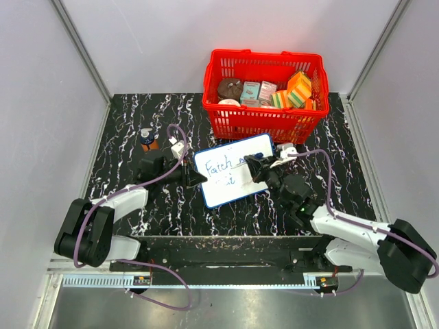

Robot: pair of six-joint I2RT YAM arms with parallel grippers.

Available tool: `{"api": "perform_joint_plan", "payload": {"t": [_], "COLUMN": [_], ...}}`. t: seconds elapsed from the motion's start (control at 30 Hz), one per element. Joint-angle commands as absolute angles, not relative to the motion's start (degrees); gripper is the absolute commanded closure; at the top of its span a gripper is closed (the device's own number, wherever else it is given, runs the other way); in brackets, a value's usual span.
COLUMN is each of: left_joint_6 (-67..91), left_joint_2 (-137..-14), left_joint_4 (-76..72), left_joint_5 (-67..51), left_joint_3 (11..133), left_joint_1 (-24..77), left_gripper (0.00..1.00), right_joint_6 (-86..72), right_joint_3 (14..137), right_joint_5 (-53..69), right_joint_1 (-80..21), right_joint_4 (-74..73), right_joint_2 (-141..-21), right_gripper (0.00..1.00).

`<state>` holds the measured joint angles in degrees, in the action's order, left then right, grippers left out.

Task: Write a sentence on the whiteboard
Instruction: Write with the whiteboard marker on the whiteboard.

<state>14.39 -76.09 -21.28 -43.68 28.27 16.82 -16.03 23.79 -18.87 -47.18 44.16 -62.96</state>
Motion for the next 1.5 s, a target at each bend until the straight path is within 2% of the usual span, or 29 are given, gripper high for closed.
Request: {"api": "perform_joint_plan", "payload": {"t": [0.0,1.47], "left_joint_6": [6.33,6.24], "left_joint_2": [-75.67,-75.23], "left_joint_4": [-21.45,-21.36], "left_joint_5": [-37.35,-37.27], "left_joint_3": [28.83,28.74], "left_joint_1": [16.52,16.52], "left_gripper": [1.0,1.0], "right_joint_6": [-14.5,-16.52], "right_joint_3": [24.08,24.52], "right_joint_5": [-21.7,-20.74], "right_joint_1": [-46.76,-44.47], "right_joint_4": [43.16,44.21], "right_joint_2": [-59.5,-65.83], "right_gripper": [1.0,1.0]}}
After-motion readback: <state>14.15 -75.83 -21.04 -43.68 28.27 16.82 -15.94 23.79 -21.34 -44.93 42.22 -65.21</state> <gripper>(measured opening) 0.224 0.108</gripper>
